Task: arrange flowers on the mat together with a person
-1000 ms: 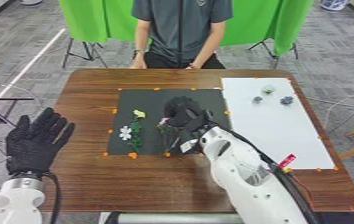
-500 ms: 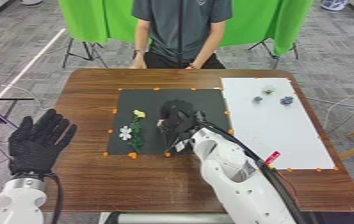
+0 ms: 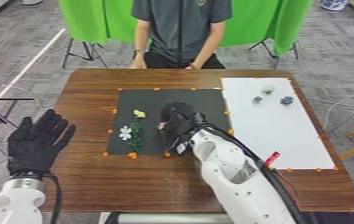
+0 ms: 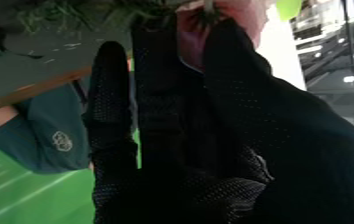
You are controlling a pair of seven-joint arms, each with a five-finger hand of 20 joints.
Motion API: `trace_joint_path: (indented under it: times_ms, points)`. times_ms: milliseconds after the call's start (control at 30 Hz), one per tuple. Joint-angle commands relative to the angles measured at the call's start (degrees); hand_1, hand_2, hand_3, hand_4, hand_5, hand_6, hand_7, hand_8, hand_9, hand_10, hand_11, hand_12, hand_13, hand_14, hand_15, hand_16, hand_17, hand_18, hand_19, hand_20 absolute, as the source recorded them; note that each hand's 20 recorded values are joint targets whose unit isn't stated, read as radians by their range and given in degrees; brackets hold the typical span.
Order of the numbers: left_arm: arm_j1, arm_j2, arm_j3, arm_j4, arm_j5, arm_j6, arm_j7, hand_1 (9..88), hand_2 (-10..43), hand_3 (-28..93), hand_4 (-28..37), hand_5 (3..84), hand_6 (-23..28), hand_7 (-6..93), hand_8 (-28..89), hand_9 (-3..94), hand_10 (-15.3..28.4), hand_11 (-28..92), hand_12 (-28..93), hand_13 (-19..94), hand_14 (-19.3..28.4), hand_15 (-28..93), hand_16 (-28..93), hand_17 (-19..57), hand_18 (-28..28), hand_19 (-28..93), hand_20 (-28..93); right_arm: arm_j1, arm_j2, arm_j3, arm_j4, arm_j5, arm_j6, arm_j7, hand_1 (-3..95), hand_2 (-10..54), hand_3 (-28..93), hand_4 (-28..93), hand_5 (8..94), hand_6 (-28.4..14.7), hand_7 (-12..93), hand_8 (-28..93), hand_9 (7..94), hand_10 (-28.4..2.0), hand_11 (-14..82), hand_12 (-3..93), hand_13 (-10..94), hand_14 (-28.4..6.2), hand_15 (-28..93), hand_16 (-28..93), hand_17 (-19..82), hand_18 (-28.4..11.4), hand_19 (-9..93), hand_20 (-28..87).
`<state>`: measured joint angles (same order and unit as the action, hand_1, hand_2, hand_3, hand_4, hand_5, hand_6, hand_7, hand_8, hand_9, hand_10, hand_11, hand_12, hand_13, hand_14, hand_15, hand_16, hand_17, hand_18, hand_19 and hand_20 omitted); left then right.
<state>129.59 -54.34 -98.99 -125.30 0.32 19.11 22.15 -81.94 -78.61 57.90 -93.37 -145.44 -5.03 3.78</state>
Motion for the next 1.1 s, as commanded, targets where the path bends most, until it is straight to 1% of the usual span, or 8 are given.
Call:
trace_joint_path:
  times_ms: [33, 100, 200, 367, 667, 933, 1033, 1100]
  points:
    - [0.9, -0.33, -0.38, 0.03, -0.11, 0.86, -0.44, 31.5, 14.0, 73, -27.1, 57.7, 8.4, 23.8, -8, 55.1, 16.3, 28, 20, 44, 17.9, 52, 3, 0.2, 18.8, 42, 28, -1.2, 0.4, 0.1, -1.6, 0.8, -1.1, 1.4, 62.0, -9.5, 72, -28, 60.7, 0.7, 34, -6, 63.3, -10.2, 18.1, 21.6, 61, -4.1, 32, 37, 34, -16.2, 73, 27]
    - [1.4, -0.48, -0.44, -0.17, -0.38, 0.7, 0.07, 31.6, 13.9, 73, -27.0, 56.9, 8.5, 23.8, -8, 55.1, 16.2, 28, 20, 44, 17.9, 52, 3, 0.2, 18.9, 42, 28, -1.6, 0.7, -0.2, -2.5, 0.5, -1.5, 1.9, 61.9, -9.5, 73, -28, 60.3, 1.2, 28, -11, 61.1, -10.5, 17.6, 16.7, 61, -4.1, 31, 36, 34, -16.1, 72, 27]
    - [2.0, -0.65, -0.69, -0.44, -0.43, 0.74, 0.07, 31.6, 13.6, 73, -26.9, 56.5, 8.6, 23.6, -8, 55.0, 16.1, 28, 20, 44, 17.8, 52, 3, 0.2, 18.9, 42, 28, -2.0, 0.4, -0.1, -2.9, 0.4, -2.0, 2.2, 61.4, -9.5, 73, -28, 58.9, 1.2, 26, -17, 59.3, -10.9, 16.3, 15.2, 60, -4.2, 30, 36, 34, -16.2, 71, 26]
    - [1.4, -0.61, -0.58, -0.12, -0.14, -0.12, 0.08, 31.5, 13.5, 73, -26.8, 56.3, 8.6, 23.8, -8, 54.9, 16.1, 28, 20, 44, 17.9, 52, 3, 0.2, 18.9, 42, 28, -1.6, 0.4, -0.3, -3.2, 0.8, -1.6, 3.3, 58.1, -9.5, 75, -28, 56.4, 0.4, 24, -16, 57.1, -11.8, 15.4, 14.9, 58, -5.1, 31, 34, 33, -16.5, 71, 26]
    - [2.2, -0.85, -0.64, -0.29, -0.66, -0.03, 0.75, 31.6, 13.0, 73, -26.6, 56.3, 8.5, 23.9, -8, 54.8, 16.1, 28, 20, 44, 17.9, 52, 3, 0.2, 18.8, 42, 28, -1.0, 0.7, 0.7, -5.5, 6.3, 1.4, 6.8, 47.4, -9.5, 82, -28, 50.3, -2.8, 22, -15, 52.7, -13.7, 16.0, 14.6, 55, -9.1, 41, 19, 32, -17.3, 72, 23]
    - [2.8, -1.03, -0.8, -0.56, -0.67, -0.09, 1.33, 31.5, 12.7, 73, -26.7, 56.3, 8.6, 24.0, -8, 54.8, 16.2, 28, 20, 44, 18.2, 55, 3, 0.3, 18.9, 43, 28, -0.8, 0.5, 3.0, -7.5, 8.2, 1.7, 6.2, 45.7, -9.5, 81, -27, 49.5, -4.0, 20, -14, 51.9, -15.0, 15.2, 14.2, 55, -10.5, 43, 16, 32, -17.6, 73, 23]
    - [2.7, -1.02, -0.83, -0.51, -0.53, -0.27, 1.3, 31.5, 12.6, 73, -26.7, 56.3, 8.6, 24.0, -8, 54.8, 16.2, 28, 20, 44, 18.2, 55, 3, 0.4, 18.9, 43, 28, -1.5, 1.8, 4.2, -10.3, 14.2, 5.2, 7.7, 43.3, -9.5, 81, -27, 49.5, -4.5, 20, -14, 51.1, -15.6, 14.9, 14.2, 54, -11.1, 42, 16, 31, -17.9, 73, 22]
    - [2.9, -0.95, -1.25, -0.69, -0.41, -0.47, 1.21, 31.6, 12.5, 73, -26.7, 56.3, 8.6, 24.0, -8, 54.8, 16.2, 28, 20, 44, 18.3, 55, 3, 0.4, 18.9, 43, 28, -2.3, 2.3, 6.5, -12.9, 25.0, 4.3, 8.0, 41.1, -7.4, 81, -26, 49.7, -4.6, 20, -14, 51.0, -15.8, 14.8, 14.3, 54, -11.4, 42, 16, 31, -17.8, 71, 21]
